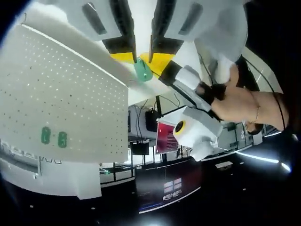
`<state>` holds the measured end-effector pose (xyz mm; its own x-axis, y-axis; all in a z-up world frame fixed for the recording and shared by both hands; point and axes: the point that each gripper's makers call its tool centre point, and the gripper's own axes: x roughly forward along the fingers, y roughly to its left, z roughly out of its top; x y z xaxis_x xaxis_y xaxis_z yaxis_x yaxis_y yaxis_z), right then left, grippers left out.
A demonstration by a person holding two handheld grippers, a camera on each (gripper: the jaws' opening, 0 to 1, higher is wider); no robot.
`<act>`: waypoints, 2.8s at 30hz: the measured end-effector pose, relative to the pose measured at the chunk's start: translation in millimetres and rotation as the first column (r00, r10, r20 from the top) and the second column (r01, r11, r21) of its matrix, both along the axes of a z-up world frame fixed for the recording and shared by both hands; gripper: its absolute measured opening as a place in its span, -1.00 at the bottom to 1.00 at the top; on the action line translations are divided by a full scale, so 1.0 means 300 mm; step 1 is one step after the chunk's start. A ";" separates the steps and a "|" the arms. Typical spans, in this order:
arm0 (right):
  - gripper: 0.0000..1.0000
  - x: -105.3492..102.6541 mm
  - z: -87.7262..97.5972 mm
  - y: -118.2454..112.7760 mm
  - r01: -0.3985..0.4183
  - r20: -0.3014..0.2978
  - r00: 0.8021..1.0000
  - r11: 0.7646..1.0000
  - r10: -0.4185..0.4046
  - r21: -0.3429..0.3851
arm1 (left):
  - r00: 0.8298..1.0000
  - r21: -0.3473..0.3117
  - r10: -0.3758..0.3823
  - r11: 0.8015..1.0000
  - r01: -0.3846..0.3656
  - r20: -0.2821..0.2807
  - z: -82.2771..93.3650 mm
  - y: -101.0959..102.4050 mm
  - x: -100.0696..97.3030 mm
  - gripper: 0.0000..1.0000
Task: Insert the hook assembly into the mounting plate slot until the hook locks in place.
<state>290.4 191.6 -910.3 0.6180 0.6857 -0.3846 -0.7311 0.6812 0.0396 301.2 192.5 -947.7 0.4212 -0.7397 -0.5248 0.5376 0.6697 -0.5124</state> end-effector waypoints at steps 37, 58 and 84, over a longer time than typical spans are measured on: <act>-1.00 -0.024 -0.011 0.002 0.004 -0.044 0.999 1.000 -0.004 0.008 | 0.996 -0.031 -0.083 0.996 0.083 -0.024 0.023 -0.030 -0.070 -0.98; -1.00 0.017 0.048 -0.046 0.131 -0.139 0.985 0.971 -0.105 0.197 | 0.980 0.057 -0.118 0.992 0.110 0.158 0.060 -0.006 -0.046 -0.48; -1.00 0.209 0.198 -0.154 0.388 0.000 0.914 0.874 -0.406 0.293 | 0.915 -0.015 0.018 1.000 -0.014 0.403 0.212 0.030 0.041 0.81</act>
<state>353.1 145.4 -850.8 0.8766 0.4514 -0.1667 -0.4087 0.8813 0.2372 313.4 201.6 -884.0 0.6072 -0.7362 -0.2990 0.6896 0.6752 -0.2620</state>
